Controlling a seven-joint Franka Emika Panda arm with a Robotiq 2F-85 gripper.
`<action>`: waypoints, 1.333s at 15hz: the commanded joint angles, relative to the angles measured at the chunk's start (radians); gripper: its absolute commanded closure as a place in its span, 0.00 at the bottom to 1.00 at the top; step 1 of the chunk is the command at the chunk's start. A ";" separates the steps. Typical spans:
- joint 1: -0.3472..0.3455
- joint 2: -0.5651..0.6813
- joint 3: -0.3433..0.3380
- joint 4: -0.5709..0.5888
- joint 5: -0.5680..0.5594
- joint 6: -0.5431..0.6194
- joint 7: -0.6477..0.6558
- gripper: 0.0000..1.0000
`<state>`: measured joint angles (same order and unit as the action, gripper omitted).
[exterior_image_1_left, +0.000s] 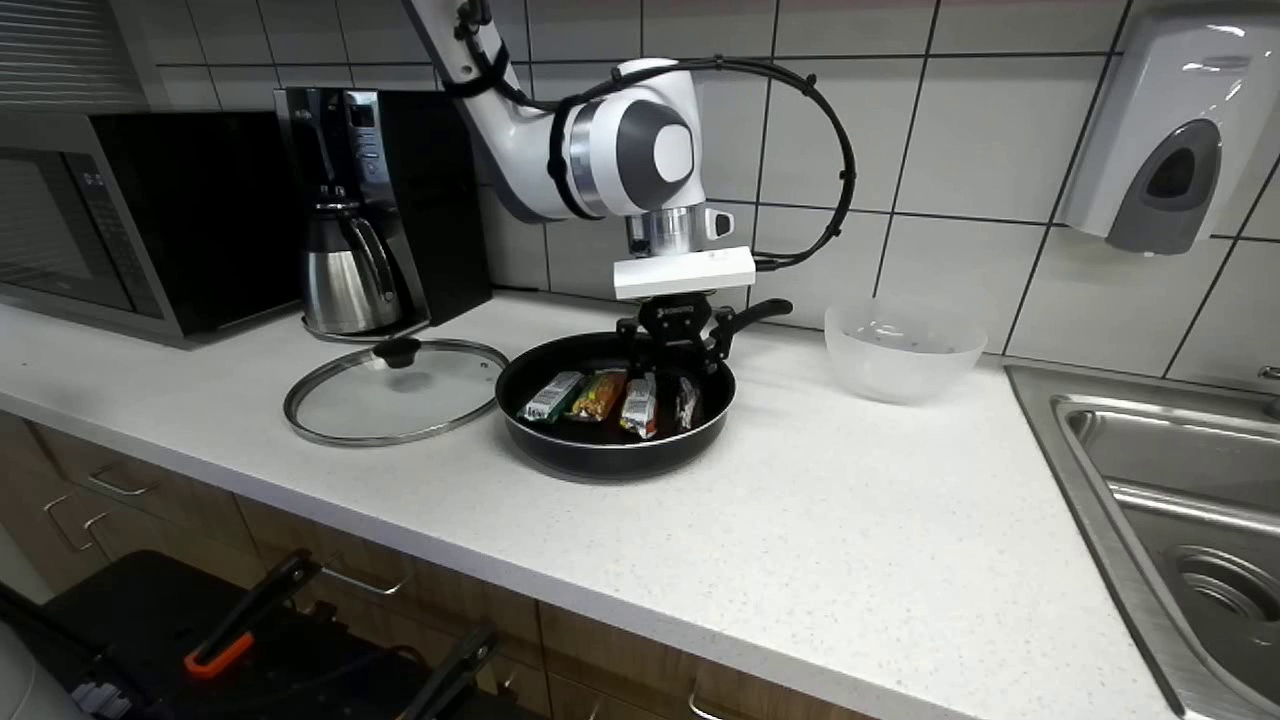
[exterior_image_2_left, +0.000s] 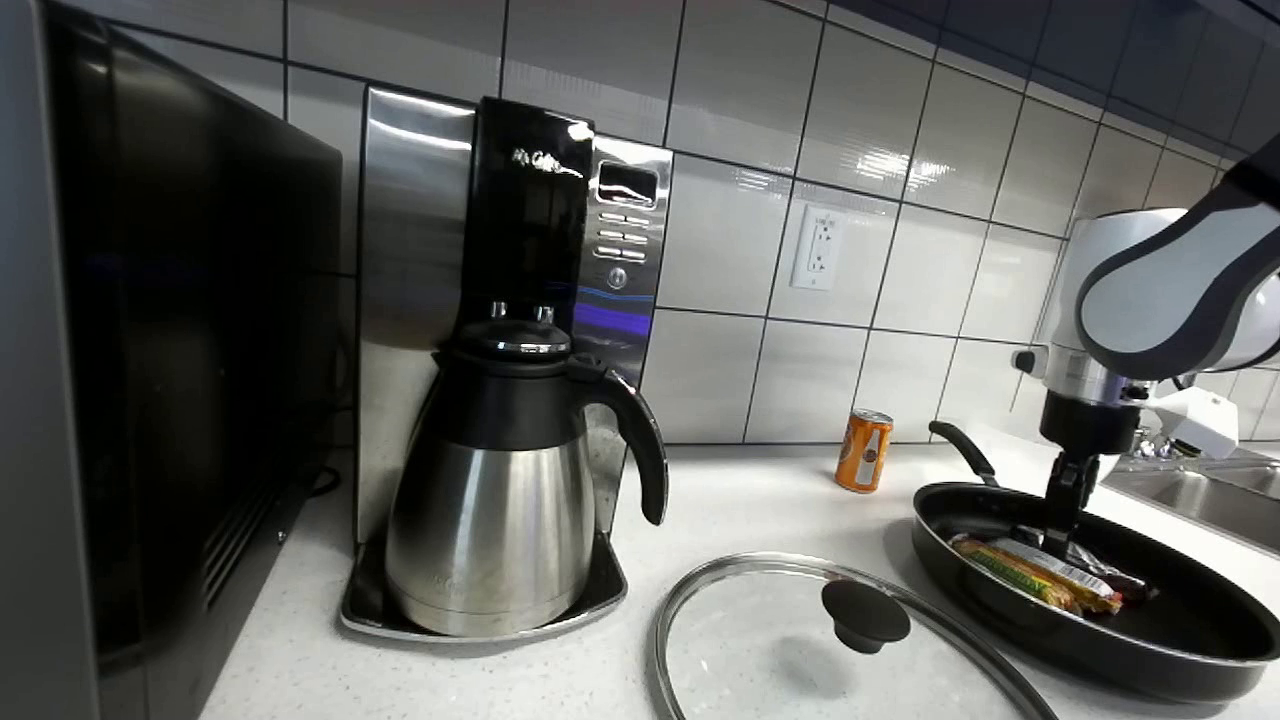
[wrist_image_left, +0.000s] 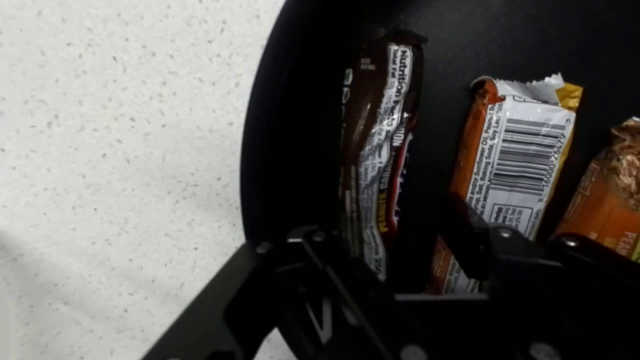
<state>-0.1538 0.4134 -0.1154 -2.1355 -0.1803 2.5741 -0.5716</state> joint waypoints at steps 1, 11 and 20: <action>-0.023 -0.077 0.029 -0.031 0.005 -0.029 0.012 0.12; 0.017 -0.150 0.071 -0.046 0.011 -0.083 0.025 0.00; 0.102 -0.173 0.109 -0.058 0.005 -0.142 0.172 0.00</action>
<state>-0.0707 0.2847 -0.0233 -2.1711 -0.1771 2.4838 -0.4557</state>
